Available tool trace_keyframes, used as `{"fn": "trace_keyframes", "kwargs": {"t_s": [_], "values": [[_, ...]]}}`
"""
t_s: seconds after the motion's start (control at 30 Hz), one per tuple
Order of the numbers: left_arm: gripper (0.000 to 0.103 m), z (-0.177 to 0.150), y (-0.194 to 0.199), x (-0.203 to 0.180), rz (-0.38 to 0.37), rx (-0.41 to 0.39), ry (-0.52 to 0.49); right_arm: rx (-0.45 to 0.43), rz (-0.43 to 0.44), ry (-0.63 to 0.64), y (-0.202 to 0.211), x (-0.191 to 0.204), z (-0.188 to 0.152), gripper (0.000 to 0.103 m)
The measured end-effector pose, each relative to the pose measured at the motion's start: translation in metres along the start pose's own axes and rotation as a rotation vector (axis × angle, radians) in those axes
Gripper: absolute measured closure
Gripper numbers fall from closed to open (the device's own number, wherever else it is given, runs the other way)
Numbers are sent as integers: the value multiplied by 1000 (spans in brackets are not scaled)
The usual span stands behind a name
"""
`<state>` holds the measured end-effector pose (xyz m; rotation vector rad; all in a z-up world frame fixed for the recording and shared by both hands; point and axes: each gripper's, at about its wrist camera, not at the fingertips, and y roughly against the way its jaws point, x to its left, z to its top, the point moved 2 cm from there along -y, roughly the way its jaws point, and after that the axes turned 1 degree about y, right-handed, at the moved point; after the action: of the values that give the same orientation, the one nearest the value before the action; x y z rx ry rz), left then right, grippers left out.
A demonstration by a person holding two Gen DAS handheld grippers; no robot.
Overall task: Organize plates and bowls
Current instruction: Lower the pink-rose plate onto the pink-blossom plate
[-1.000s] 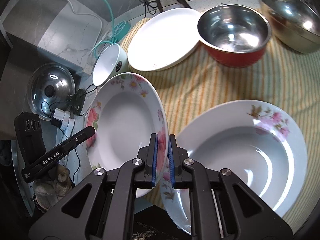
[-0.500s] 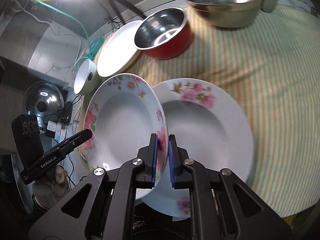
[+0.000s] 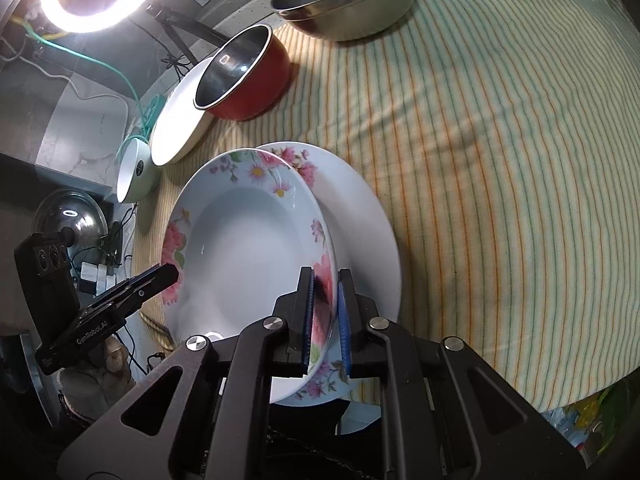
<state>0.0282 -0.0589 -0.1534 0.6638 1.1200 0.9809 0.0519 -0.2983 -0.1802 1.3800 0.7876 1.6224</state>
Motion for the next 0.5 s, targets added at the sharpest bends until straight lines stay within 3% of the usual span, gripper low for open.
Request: {"fn": "trace_keyframes", "kwargs": {"t_s": [0.5], "values": [[85,-2,-11,-6,31,28,-28,14,-32,4,-2,-10,-3,91]]}}
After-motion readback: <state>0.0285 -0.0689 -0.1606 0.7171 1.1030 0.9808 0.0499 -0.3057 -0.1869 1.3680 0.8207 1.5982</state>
